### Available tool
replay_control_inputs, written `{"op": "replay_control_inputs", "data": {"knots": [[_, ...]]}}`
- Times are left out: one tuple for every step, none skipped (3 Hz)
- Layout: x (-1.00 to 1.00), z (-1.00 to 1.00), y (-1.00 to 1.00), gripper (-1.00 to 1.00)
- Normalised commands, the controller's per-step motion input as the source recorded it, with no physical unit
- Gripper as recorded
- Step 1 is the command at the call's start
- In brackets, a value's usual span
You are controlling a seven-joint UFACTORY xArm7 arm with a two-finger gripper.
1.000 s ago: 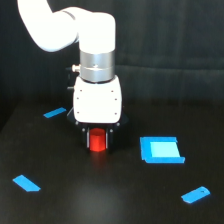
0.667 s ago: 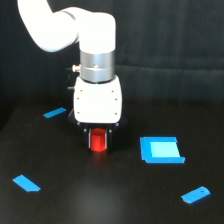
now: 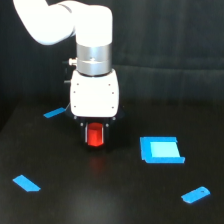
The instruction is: Pick up the red object from the table
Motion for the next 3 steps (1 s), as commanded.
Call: {"op": "replay_control_inputs", "data": {"knots": [[-0.03, 0.98, -0.04, -1.0], [0.1, 0.94, -0.15, -1.0], [0.25, 1.0, -0.3, -1.0]]}}
